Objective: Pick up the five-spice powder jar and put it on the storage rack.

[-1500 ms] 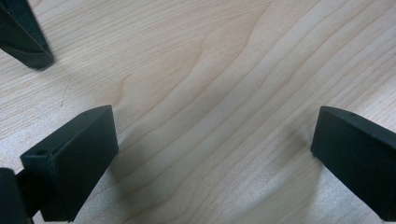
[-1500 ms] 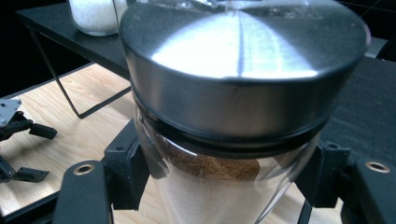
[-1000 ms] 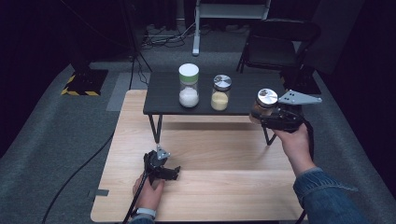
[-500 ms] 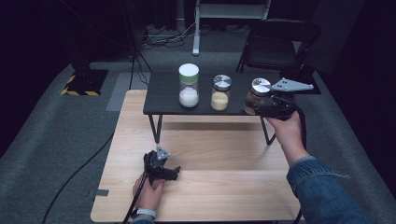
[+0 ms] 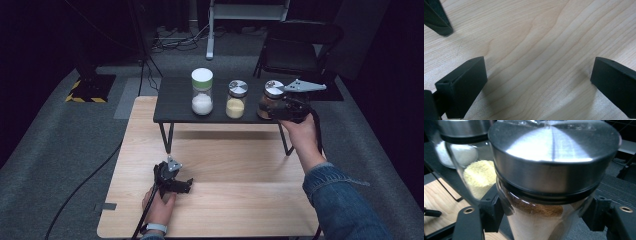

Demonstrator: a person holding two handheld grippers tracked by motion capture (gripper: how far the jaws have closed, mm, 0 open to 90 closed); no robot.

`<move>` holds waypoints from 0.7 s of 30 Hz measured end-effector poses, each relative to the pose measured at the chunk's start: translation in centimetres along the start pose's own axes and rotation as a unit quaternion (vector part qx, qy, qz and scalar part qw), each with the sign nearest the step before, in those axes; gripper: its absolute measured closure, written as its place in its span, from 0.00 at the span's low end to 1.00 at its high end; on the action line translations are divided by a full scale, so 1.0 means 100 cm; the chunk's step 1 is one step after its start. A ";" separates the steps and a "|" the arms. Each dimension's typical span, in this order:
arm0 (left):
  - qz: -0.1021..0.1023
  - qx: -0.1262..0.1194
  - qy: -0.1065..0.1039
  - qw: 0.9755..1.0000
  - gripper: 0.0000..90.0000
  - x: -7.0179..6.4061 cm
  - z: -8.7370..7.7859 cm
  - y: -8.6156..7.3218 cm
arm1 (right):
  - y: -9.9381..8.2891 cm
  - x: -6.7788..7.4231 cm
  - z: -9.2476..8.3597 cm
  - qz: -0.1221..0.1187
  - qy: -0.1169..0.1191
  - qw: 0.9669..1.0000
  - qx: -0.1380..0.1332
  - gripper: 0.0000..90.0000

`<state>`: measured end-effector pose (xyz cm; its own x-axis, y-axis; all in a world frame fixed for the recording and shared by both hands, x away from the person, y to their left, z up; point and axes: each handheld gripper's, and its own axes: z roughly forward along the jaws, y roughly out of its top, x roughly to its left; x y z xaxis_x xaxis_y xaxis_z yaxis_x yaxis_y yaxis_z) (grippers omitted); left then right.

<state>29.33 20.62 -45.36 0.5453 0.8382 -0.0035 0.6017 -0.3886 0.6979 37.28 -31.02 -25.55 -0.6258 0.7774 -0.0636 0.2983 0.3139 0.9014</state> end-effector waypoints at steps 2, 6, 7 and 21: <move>0.000 0.000 0.000 1.000 0.00 0.000 0.000 0.000 | 0.000 -0.001 0.004 0.003 -0.001 1.000 0.002 0.34; 0.000 0.000 0.000 1.000 0.00 0.000 0.000 0.000 | -0.002 -0.003 0.011 0.016 -0.001 1.000 0.005 0.34; 0.000 0.000 0.000 1.000 0.00 0.000 0.000 0.000 | -0.003 -0.004 0.011 0.019 -0.001 1.000 0.003 0.34; 0.000 0.000 0.000 1.000 0.00 0.000 0.000 0.000 | -0.020 -0.010 0.005 0.042 0.012 0.999 -0.025 0.07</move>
<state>29.33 20.63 -45.37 0.5452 0.8383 -0.0038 0.6016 -0.3881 0.6982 37.70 -32.11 -27.49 -0.6176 0.7862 0.0222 0.3147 0.2211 0.9231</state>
